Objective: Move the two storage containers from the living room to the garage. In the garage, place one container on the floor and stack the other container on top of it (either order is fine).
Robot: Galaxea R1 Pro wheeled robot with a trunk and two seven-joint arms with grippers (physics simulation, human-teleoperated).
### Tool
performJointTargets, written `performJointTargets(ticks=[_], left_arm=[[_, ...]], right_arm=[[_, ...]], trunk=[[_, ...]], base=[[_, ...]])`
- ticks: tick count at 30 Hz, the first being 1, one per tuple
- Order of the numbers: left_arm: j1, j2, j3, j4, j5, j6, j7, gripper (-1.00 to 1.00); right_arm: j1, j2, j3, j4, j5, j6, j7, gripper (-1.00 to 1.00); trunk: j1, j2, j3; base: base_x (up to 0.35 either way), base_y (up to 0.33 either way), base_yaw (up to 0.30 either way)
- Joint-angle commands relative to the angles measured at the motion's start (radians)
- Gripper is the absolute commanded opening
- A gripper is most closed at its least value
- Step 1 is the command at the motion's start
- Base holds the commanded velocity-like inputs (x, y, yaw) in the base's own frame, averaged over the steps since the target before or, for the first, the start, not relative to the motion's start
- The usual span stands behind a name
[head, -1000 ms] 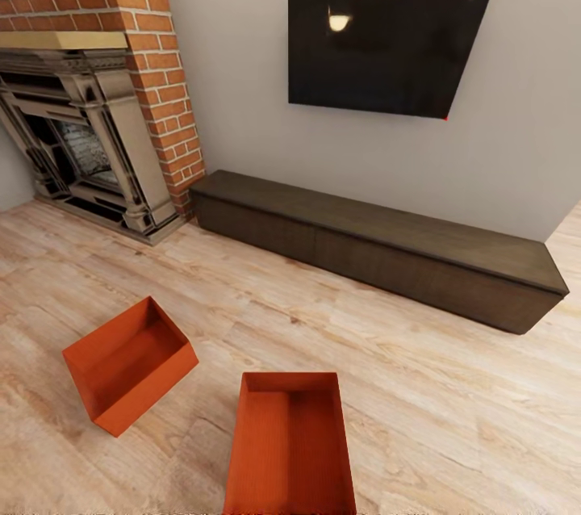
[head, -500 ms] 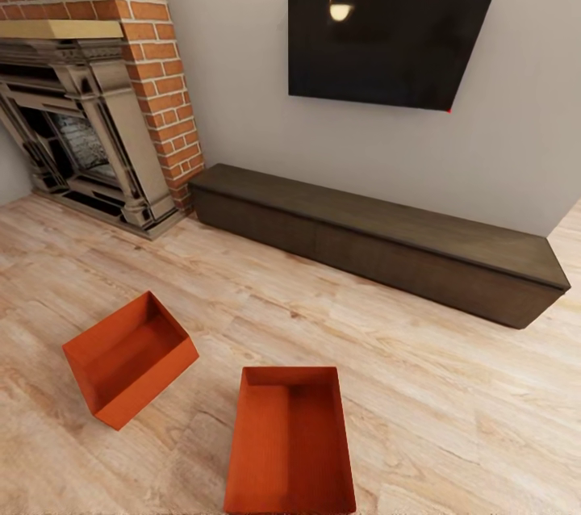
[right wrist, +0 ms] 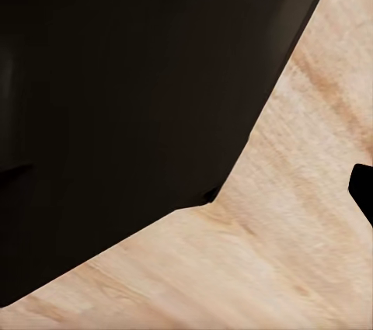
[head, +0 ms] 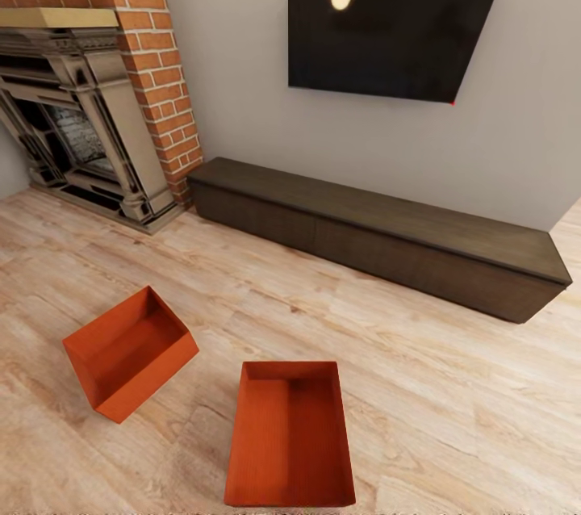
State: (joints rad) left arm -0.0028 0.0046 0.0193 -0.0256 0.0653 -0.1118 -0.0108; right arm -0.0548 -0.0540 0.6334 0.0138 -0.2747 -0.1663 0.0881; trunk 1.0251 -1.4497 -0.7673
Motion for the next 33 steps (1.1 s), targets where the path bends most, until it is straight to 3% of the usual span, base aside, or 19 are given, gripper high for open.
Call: performJointTargets(ticks=[1,19,33], left_arm=[[0.000,0.000,0.001,0.000,0.007,-0.003,-0.001,1.00],[0.000,0.000,0.001,0.001,0.007,-0.003,-0.001,1.00],[0.000,0.000,0.001,0.000,0.007,-0.002,-0.001,1.00]], right_arm=[[-0.001,0.000,0.006,0.002,-0.011,-0.004,0.005,1.00],[-0.001,-0.001,0.006,0.002,-0.011,-0.005,0.005,1.00],[-0.001,0.000,0.007,0.002,-0.009,-0.003,0.007,1.00]], trunk=[[0.000,0.000,-0.002],[0.000,0.000,-0.031],[0.000,0.000,-0.033]], base=[[0.000,0.000,0.000],[0.000,0.000,0.000],[0.000,0.000,0.000]])
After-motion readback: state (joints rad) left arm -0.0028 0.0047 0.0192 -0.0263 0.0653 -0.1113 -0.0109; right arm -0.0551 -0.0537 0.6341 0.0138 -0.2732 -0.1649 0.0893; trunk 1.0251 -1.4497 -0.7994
